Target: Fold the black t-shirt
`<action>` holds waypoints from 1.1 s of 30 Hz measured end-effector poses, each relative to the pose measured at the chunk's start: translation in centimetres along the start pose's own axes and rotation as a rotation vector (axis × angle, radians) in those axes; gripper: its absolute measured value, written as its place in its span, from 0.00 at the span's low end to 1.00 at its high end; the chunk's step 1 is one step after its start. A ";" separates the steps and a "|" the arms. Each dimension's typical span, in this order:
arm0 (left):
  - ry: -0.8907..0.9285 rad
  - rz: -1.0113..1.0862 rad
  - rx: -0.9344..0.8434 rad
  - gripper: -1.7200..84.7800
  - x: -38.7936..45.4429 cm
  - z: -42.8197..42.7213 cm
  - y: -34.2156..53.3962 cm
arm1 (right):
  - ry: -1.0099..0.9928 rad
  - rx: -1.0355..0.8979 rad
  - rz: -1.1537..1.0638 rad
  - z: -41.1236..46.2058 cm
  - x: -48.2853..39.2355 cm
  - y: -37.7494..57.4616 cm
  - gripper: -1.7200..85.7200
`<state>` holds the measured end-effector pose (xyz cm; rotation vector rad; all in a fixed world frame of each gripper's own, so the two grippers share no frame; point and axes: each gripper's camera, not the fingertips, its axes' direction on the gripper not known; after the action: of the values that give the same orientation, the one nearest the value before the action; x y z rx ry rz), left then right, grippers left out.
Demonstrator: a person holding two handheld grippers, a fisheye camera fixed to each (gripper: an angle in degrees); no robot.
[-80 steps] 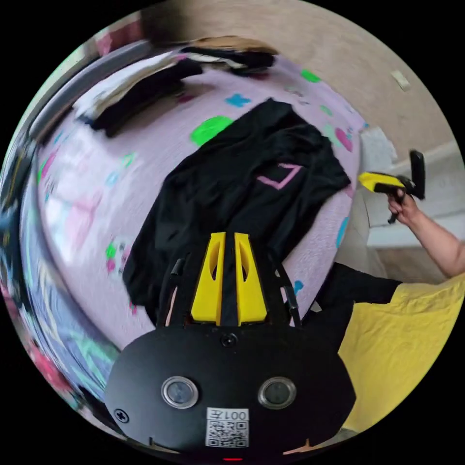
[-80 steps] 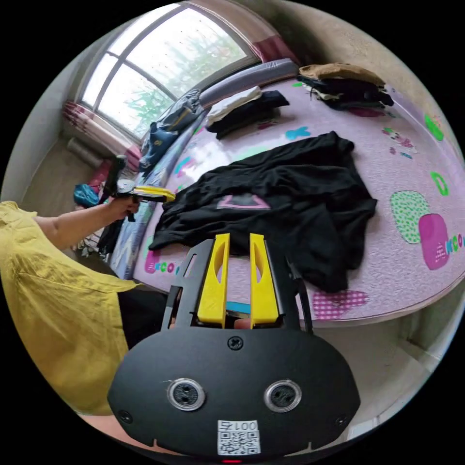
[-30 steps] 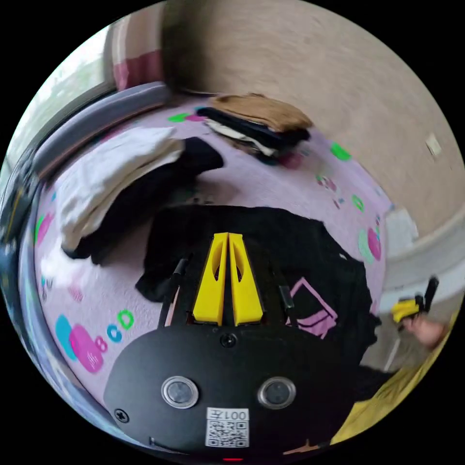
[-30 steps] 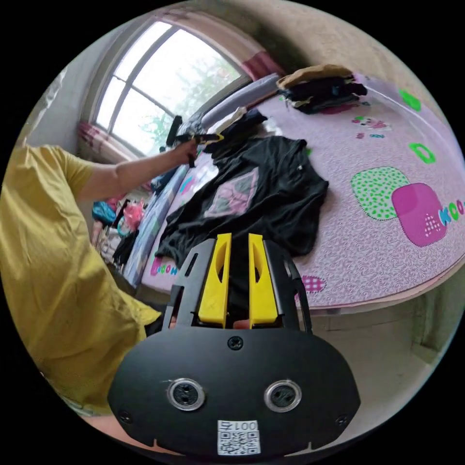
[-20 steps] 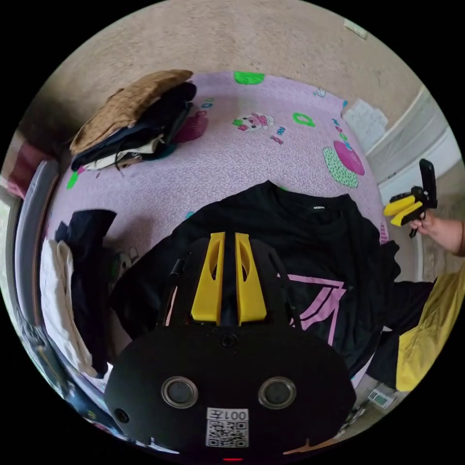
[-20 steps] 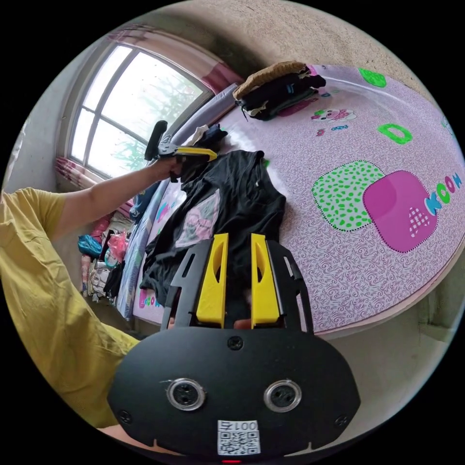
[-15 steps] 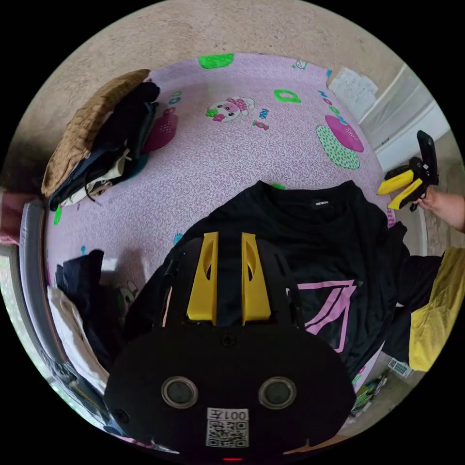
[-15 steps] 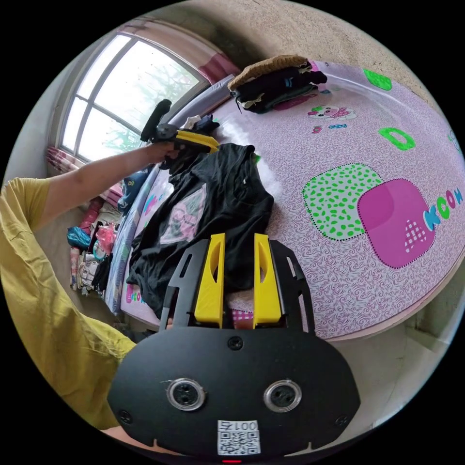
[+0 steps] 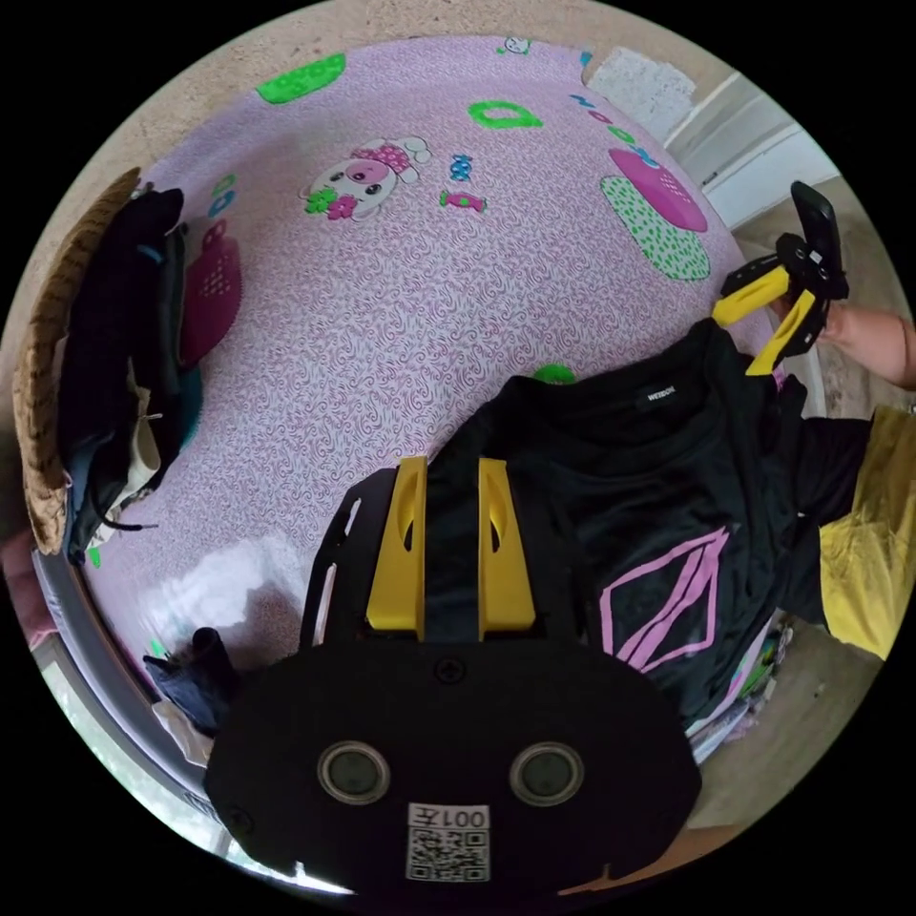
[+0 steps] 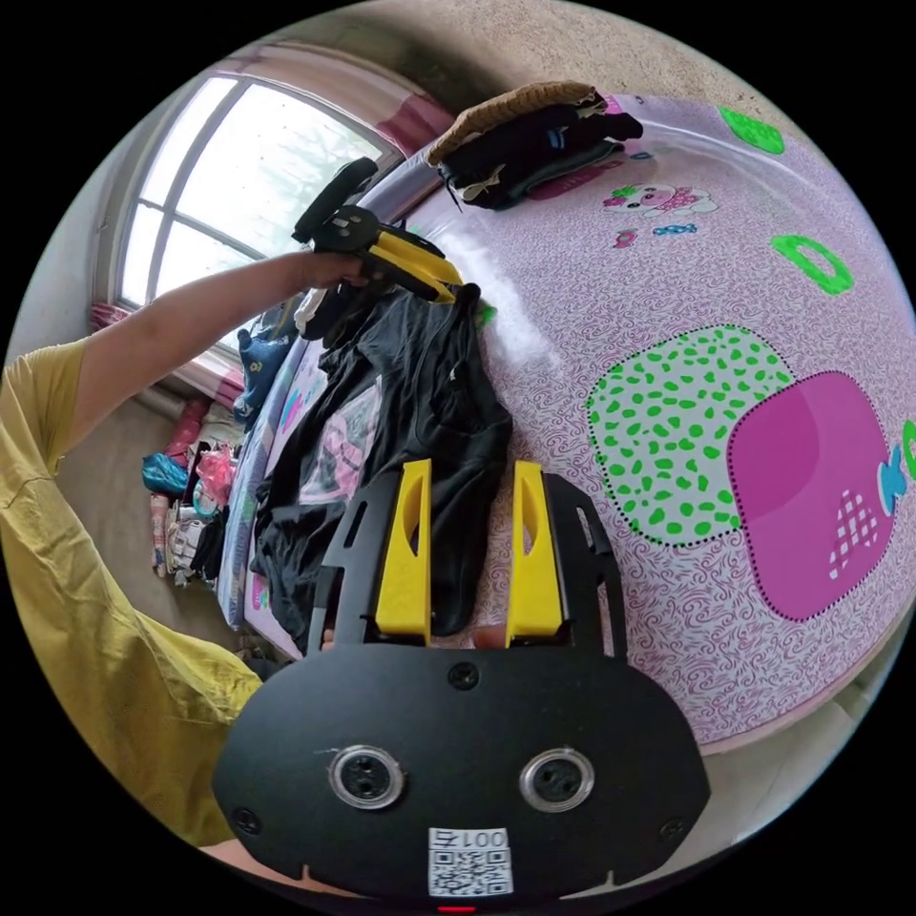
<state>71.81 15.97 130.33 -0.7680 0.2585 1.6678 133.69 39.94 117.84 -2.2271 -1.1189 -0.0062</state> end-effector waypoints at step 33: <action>-0.962 -0.375 0.534 0.00 31.9 -23.8 19.2 | 0.259 0.397 -0.634 -14.8 -41.3 7.6 0.03</action>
<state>60.04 23.03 88.33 0.3952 -0.1229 1.3430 116.77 -1.08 114.12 -1.4157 -1.4783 -0.3016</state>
